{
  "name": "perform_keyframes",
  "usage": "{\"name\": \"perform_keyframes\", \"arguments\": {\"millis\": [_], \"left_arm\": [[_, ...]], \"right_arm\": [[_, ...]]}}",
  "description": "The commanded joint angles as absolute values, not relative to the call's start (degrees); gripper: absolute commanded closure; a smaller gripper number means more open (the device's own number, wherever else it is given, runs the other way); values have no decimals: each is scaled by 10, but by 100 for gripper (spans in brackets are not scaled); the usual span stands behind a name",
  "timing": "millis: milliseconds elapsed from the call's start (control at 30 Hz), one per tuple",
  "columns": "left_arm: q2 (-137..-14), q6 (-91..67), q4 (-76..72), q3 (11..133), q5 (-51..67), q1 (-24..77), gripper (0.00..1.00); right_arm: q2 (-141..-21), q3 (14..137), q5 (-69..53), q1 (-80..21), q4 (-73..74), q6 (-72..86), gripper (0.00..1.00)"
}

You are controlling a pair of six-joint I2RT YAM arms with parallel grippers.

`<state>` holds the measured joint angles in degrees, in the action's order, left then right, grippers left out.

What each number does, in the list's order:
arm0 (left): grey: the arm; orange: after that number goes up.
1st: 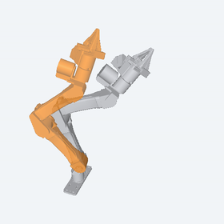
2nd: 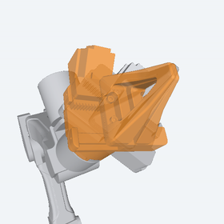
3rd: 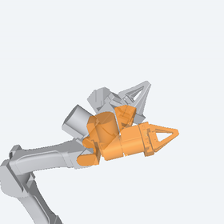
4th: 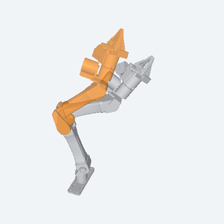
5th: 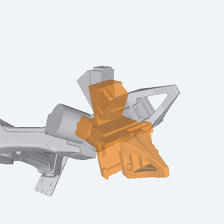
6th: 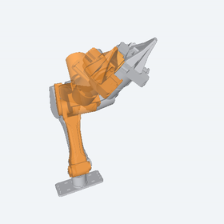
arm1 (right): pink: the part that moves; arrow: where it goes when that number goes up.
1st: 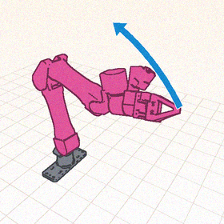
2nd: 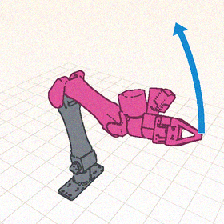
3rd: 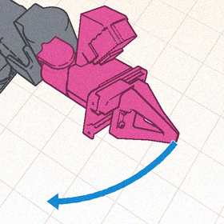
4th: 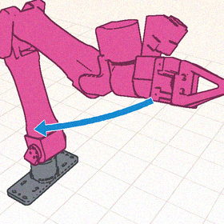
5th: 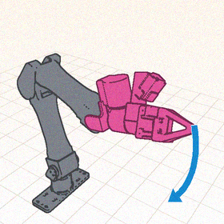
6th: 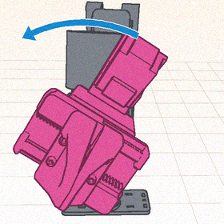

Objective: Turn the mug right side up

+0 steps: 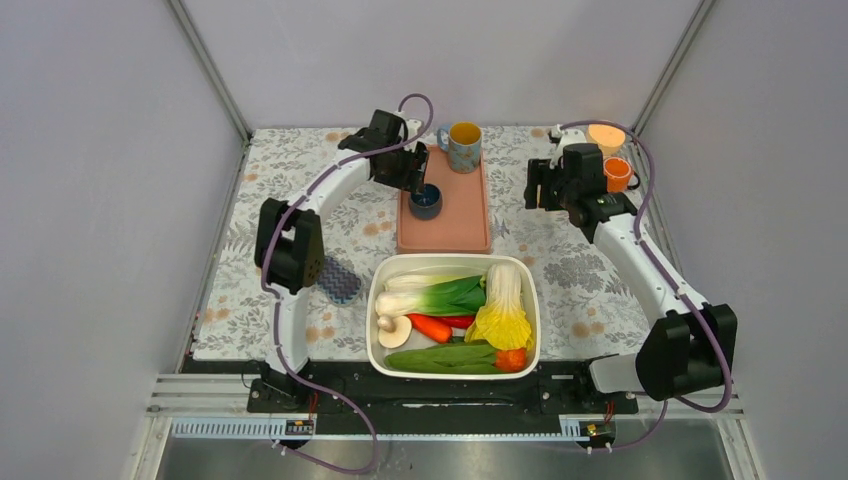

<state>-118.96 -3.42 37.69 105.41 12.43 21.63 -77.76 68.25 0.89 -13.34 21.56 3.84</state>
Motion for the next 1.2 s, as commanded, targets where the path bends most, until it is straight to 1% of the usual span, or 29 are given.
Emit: {"name": "perform_keyframes", "arguments": {"millis": [0,100,233,533,667,733,867,1033,1100,1167], "left_arm": [[-1229,-37,371,1122,49,227,28],[-1247,-15,369,1124,26,228,32],[-1268,17,367,1128,6,231,34],[-1298,46,328,1160,-75,236,34],[-1305,64,302,1169,-101,236,34],[-1315,70,299,1179,-113,236,34],[-1328,82,291,1201,-138,236,33],[-1334,87,287,1221,-139,236,30],[-1334,86,294,1222,-135,235,30],[-1314,85,297,1201,-118,234,28]], "right_arm": [[-765,638,9,-122,185,45,26],[-763,631,2,-119,185,38,26],[-766,629,-9,-118,184,37,26],[-752,615,-19,-117,173,33,25],[-764,615,-18,-107,167,39,25],[-778,623,-16,-95,167,47,25],[-816,651,30,-67,164,53,25],[-894,713,17,-23,165,55,24],[-927,745,10,-18,173,42,22],[-959,784,5,-16,184,23,18]]}}
